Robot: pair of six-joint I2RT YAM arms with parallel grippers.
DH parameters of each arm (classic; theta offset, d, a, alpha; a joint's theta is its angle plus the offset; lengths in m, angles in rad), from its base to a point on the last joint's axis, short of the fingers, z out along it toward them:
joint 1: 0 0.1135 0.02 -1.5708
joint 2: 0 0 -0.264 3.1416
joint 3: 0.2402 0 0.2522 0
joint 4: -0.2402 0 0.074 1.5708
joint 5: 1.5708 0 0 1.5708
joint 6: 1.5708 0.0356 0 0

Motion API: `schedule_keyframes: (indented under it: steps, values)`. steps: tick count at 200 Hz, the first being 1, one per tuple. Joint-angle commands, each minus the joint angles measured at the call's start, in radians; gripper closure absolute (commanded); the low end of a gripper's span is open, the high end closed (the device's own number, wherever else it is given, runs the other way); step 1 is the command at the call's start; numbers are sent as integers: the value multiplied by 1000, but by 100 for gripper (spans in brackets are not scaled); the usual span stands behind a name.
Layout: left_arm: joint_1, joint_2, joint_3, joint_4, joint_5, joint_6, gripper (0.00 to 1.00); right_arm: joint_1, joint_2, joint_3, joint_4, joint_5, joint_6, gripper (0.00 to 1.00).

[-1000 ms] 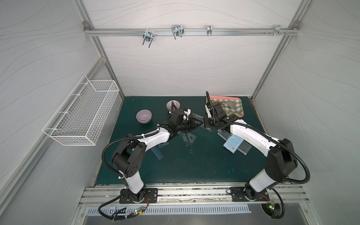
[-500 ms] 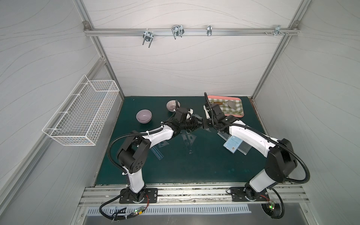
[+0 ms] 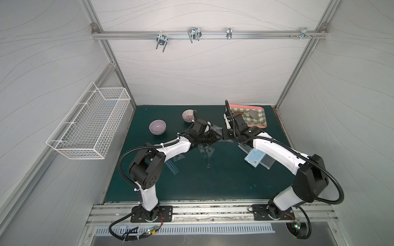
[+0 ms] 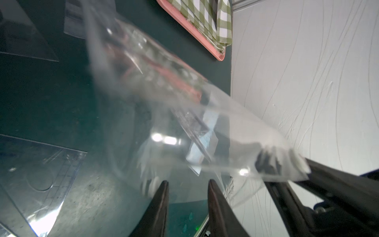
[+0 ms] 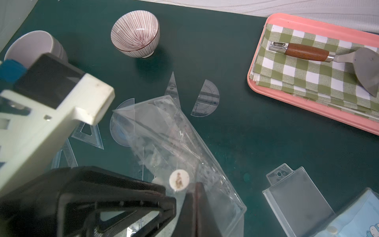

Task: Open the ruler set and take out the ruler
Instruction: Take out the rulers from the ruler set bag.

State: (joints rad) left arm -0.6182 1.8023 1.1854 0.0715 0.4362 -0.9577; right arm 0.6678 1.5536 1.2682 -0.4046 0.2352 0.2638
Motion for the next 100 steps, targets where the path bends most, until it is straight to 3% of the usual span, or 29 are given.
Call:
schedule_keyframes:
  steps: [1,43,70,100]
  values:
    - [-6,15,43,34,-56,19,66,15,-45,-17,15,7,-6,100]
    - [-7,17,34,112,-88,-9,63,23,-57,-41,21,7,-6,100]
    - [-10,53,97,39,-83,9,62,25,-65,-45,26,9,-6,100]
    - [-19,84,129,2,-78,24,68,30,-68,-36,23,16,-12,100]
